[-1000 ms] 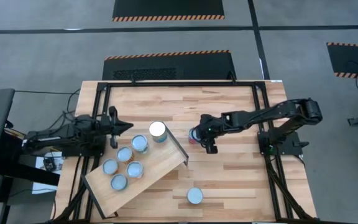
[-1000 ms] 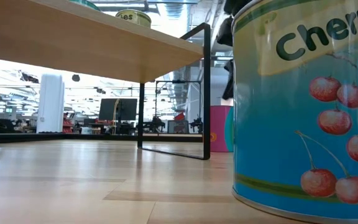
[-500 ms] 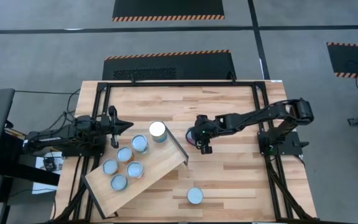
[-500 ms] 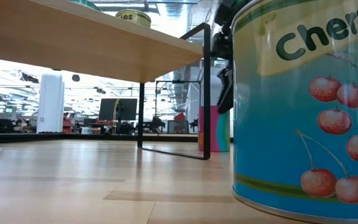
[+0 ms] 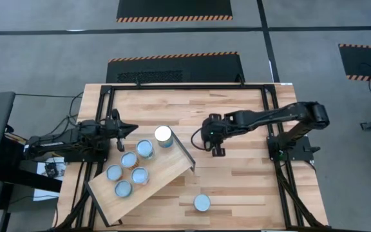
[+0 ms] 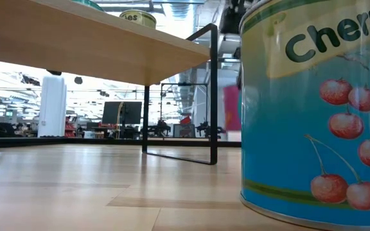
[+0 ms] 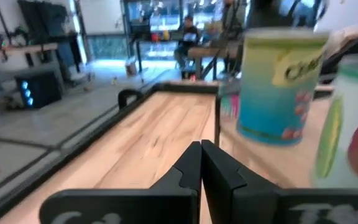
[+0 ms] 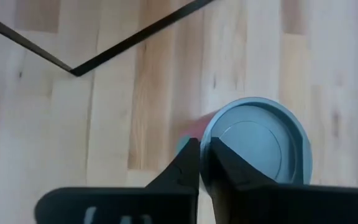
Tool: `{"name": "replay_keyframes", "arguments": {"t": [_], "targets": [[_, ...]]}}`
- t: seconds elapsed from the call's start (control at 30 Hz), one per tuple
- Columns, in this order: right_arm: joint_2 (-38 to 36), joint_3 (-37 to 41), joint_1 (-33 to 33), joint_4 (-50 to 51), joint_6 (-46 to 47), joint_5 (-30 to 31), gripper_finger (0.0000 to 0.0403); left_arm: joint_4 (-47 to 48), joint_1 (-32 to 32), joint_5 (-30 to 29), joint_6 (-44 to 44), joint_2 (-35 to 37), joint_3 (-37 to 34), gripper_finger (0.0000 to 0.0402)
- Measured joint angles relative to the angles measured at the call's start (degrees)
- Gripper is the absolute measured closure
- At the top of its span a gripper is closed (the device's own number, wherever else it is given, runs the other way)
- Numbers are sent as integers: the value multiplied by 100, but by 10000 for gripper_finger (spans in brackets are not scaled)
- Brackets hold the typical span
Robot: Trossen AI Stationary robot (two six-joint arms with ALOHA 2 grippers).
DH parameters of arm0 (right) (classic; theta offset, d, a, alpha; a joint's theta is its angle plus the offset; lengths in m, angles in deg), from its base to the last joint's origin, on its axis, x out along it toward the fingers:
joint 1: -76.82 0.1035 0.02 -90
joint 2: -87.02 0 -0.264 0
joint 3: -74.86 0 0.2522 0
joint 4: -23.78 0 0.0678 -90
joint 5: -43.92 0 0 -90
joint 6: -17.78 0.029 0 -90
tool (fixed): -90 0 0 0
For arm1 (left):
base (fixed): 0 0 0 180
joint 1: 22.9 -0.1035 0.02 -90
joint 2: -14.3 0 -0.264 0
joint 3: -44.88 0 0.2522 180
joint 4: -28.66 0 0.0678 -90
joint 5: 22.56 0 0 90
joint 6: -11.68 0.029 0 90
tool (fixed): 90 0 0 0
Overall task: Pick and place cans onto a shelf
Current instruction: Put the canned chicken soup on the shelf
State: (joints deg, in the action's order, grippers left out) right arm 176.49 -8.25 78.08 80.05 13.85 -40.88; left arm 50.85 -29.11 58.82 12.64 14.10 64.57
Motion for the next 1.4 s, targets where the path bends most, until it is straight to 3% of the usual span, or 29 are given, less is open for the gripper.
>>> {"name": "replay_keyframes", "arguments": {"t": [0.27,0.47,0.57,0.83,1.13,1.4], "targets": [[-144,-1720,490,2294,701,1427,387,326,0,-24,-207,-4,0,401],[-135,-2865,816,2336,448,1724,375,224,0,192,-64,-2,-1,401],[-115,-3163,988,1894,23,1503,377,-232,0,192,75,0,-152,401],[110,-3197,1285,397,-706,225,384,-1152,0,343,-75,-2,-529,401],[1021,-3391,1529,-142,-927,-242,384,-1107,0,345,-20,-24,-533,401],[2092,-4445,1653,237,-1203,-272,384,-1067,4,380,-77,-24,-538,401]]}}
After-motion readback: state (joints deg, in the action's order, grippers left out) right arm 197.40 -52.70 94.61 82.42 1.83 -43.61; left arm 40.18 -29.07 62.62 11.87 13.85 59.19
